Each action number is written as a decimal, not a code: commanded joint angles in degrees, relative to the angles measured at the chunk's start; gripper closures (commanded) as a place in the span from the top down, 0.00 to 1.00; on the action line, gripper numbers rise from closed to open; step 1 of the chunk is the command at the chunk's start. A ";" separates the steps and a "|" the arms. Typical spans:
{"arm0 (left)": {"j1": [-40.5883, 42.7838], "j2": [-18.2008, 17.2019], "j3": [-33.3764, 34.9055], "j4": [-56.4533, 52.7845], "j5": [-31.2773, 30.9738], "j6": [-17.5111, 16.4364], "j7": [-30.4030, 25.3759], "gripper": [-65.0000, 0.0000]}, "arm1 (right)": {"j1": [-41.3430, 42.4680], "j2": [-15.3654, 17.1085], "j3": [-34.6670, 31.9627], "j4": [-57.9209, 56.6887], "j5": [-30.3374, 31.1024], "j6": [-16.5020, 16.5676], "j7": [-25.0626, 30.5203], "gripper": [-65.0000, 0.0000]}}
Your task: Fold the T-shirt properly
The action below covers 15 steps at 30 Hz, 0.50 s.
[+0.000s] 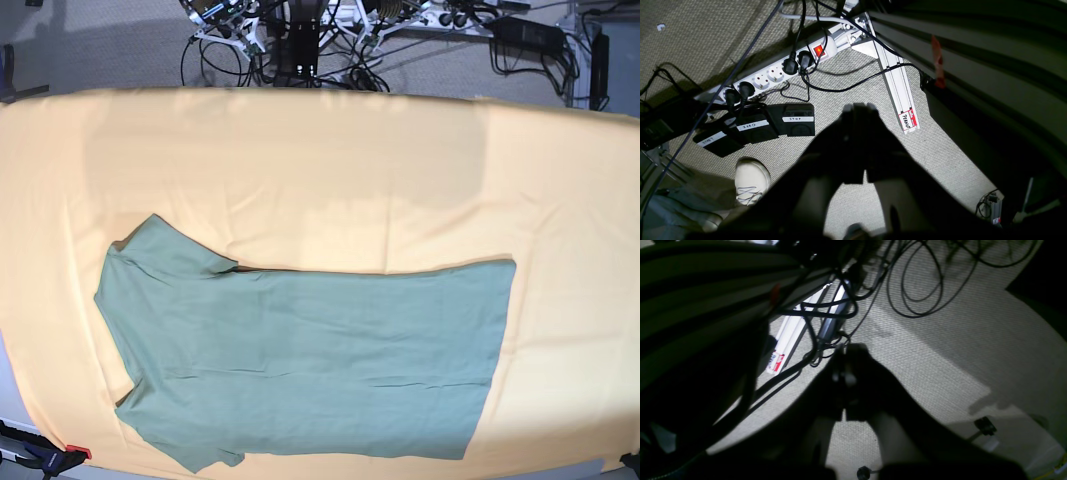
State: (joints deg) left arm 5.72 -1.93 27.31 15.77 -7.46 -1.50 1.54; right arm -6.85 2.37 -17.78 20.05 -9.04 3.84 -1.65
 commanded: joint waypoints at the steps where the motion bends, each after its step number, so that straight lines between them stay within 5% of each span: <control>1: 0.13 0.20 -0.04 0.35 -0.02 -0.13 -0.17 0.00 | -0.07 0.20 0.20 0.48 -0.02 -0.39 0.55 0.00; 15: 0.13 0.20 -0.04 0.35 -0.02 -0.15 0.46 0.00 | -0.09 0.20 0.20 0.46 -0.04 -1.05 0.35 0.00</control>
State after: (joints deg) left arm 5.72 -1.93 27.31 15.77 -7.46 -1.50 2.22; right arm -6.87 2.39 -17.76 20.18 -9.04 2.76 -1.67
